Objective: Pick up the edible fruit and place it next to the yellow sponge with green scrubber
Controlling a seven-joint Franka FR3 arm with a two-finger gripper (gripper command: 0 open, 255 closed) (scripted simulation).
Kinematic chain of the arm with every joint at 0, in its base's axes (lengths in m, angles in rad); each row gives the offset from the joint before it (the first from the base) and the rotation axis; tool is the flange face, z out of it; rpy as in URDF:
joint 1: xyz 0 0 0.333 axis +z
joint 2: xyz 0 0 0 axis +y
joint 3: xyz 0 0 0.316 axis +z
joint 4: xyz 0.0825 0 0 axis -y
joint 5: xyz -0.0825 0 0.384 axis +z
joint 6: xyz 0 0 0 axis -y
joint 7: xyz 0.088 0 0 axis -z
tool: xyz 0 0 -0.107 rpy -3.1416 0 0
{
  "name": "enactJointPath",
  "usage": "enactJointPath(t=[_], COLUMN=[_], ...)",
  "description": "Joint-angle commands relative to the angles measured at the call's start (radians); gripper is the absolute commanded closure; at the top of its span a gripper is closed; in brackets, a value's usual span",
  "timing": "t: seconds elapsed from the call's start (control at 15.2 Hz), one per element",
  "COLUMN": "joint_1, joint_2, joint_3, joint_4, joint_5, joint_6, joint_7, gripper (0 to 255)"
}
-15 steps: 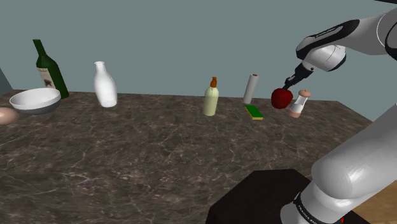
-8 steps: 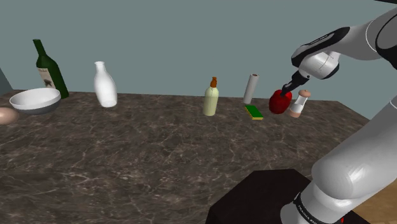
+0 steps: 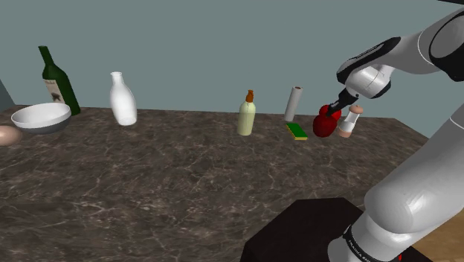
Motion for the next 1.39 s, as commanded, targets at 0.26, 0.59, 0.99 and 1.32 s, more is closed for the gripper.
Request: enactJointPath(t=[0.26, 0.59, 0.99, 1.32], joint_1=[0.0, 0.0, -0.029, -0.029], joint_2=[0.0, 0.0, -0.125, -0.125], joint_3=[0.0, 0.0, 0.007, 0.007], joint_4=[-0.001, -0.001, -0.003, -0.003], joint_5=[0.001, 0.001, -0.141, -0.141], joint_6=[0.001, 0.001, -0.09, -0.09], joint_7=[-0.001, -0.001, 0.097, 0.097], gripper=[0, 0, 0, 0])
